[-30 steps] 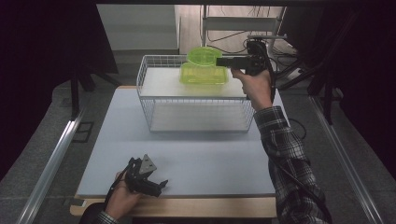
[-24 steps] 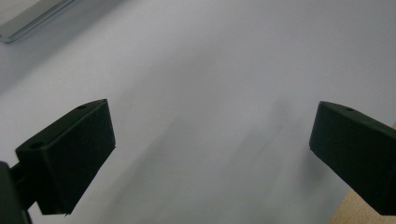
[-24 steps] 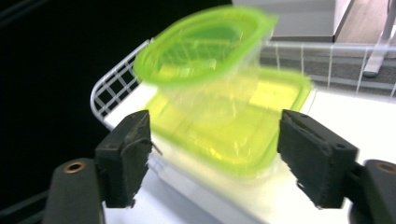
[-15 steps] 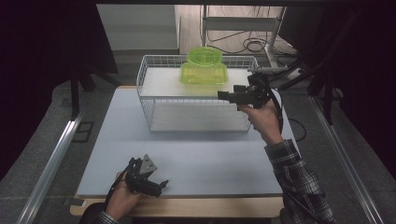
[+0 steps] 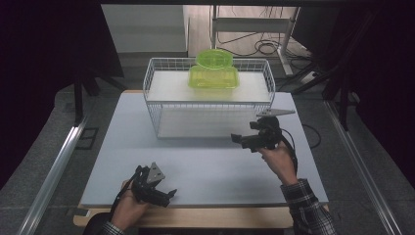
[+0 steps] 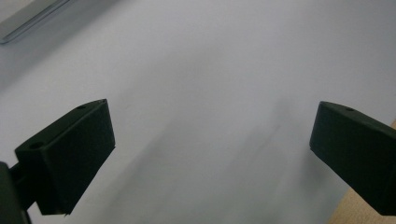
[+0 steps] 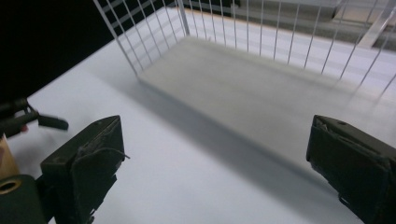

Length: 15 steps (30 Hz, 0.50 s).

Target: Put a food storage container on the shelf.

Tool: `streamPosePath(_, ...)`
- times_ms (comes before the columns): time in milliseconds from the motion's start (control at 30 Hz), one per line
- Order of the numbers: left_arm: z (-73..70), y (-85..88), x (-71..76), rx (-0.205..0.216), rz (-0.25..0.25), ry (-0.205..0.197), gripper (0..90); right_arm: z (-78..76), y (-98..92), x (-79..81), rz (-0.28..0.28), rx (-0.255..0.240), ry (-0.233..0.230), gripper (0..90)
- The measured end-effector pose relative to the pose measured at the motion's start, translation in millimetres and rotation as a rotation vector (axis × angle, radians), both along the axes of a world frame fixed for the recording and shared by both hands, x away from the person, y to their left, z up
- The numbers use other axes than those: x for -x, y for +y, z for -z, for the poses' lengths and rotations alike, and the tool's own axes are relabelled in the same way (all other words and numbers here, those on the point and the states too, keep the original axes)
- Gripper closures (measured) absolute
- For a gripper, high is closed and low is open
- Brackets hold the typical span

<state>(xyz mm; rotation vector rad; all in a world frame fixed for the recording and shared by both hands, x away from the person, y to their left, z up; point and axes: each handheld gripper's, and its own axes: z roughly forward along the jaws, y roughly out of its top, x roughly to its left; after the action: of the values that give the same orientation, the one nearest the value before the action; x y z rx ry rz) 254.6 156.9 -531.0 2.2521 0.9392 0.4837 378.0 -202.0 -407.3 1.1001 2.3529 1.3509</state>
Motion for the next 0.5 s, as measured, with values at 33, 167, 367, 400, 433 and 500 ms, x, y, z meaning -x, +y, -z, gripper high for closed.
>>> streamPosePath(33, 0.1, 0.0, 0.0, -0.001, 0.0, 0.0, 0.0, 6.9, -1.7, 3.6, 0.002, 0.005, -0.001, 4.2)
streamPosePath(167, 1.1, -0.9, -0.3, -0.001, 0.0, 0.001, 0.0, 34.7, -7.4, 15.5, -0.003, 0.021, 0.013, 3.3)
streamPosePath(367, 2.0, -2.3, 0.1, -0.012, 0.009, 0.001, 0.0, 77.9, -11.3, 31.8, -0.022, 0.11, 0.031, 2.6)
streamPosePath(400, 2.0, -2.2, 0.0, -0.012, 0.009, 0.0, 0.0, 82.4, -11.5, 33.1, -0.025, 0.123, 0.032, 2.6)
streamPosePath(433, 2.1, -2.2, 0.0, -0.012, 0.009, 0.0, 0.0, 88.1, -11.3, 34.5, -0.027, 0.143, 0.04, 2.5)
streamPosePath(500, 2.1, -2.3, 0.3, -0.012, 0.01, -0.001, 0.0, 98.3, -9.0, 36.2, -0.036, 0.174, 0.069, 2.5)
